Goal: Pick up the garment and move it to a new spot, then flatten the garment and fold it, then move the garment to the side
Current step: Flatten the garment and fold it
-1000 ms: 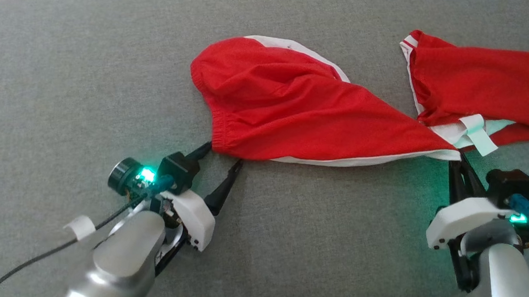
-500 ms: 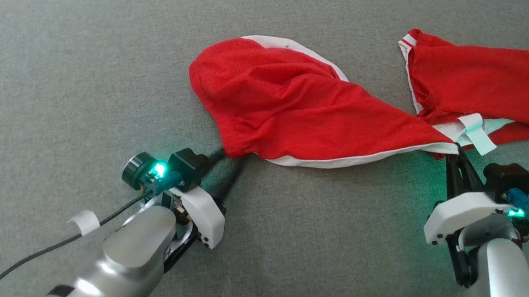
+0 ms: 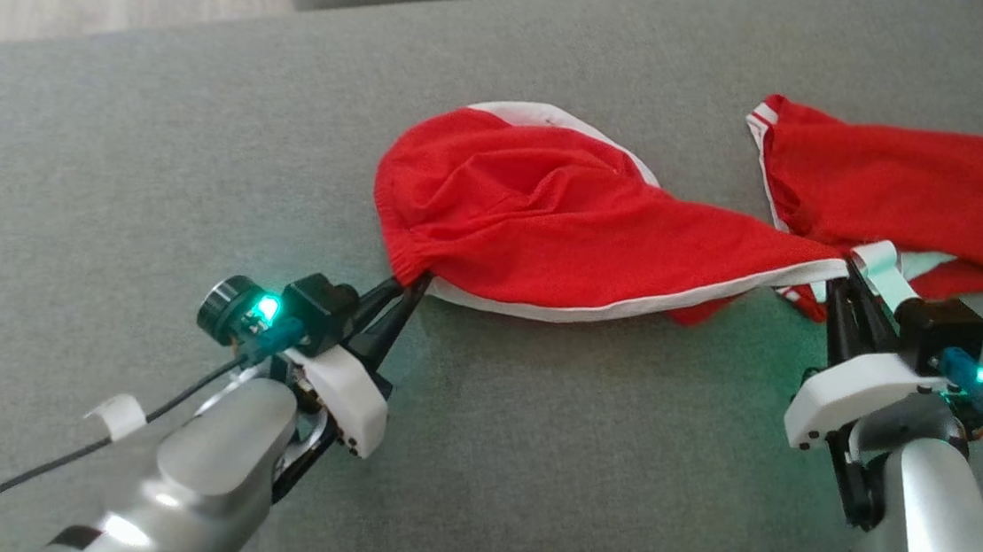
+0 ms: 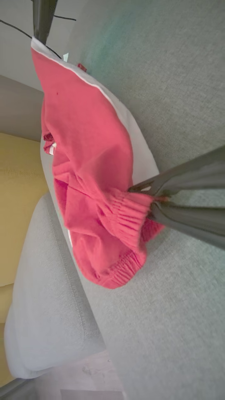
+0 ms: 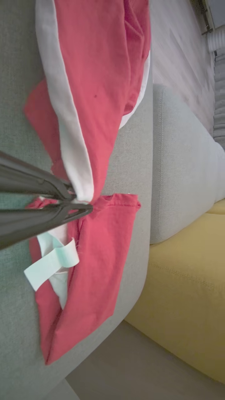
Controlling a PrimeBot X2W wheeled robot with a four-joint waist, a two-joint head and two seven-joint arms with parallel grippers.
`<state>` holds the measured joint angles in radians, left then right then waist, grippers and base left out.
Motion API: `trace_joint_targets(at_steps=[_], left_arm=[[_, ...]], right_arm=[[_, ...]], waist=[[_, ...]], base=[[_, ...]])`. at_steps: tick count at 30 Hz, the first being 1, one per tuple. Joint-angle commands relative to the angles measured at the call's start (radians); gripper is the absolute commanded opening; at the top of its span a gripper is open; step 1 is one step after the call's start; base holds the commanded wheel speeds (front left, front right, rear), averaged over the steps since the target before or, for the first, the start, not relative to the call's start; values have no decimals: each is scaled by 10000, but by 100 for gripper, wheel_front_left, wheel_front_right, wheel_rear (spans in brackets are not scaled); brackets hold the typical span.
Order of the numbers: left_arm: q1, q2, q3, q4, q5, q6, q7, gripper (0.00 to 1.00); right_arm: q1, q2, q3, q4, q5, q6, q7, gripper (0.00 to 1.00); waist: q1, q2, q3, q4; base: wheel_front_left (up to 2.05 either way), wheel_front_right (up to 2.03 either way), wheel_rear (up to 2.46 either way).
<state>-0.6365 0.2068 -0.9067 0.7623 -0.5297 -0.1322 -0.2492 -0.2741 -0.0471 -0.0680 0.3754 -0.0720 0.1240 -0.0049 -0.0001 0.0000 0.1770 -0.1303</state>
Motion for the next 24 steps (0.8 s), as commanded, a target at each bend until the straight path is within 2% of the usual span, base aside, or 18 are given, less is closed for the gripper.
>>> trace_joint_targets(at_steps=[1,8,19,24], left_arm=[[-259,358,243,-325,-73,16,-106,0],[-419,1211,23,-1103,-105,16,218,0],[-2054,3153,-79,-3396,-676,16,1836,0],[-2741,3674,177,-4103,-869,42,2297,0]], right_arm=[[-135,-34,311,-432,-47,67,-120,0],[-492,-453,895,-722,75,67,-80,0],[-2231,-1535,2156,-1235,840,67,-136,0],[-2753,-1842,2501,-1589,1085,67,-74,0]], waist=[[1,0,-233,180],[1,0,-801,490],[1,0,-1768,678],[1,0,-2001,710]], base=[[0,0,0],[0,0,0],[0,0,0],[0,0,0]])
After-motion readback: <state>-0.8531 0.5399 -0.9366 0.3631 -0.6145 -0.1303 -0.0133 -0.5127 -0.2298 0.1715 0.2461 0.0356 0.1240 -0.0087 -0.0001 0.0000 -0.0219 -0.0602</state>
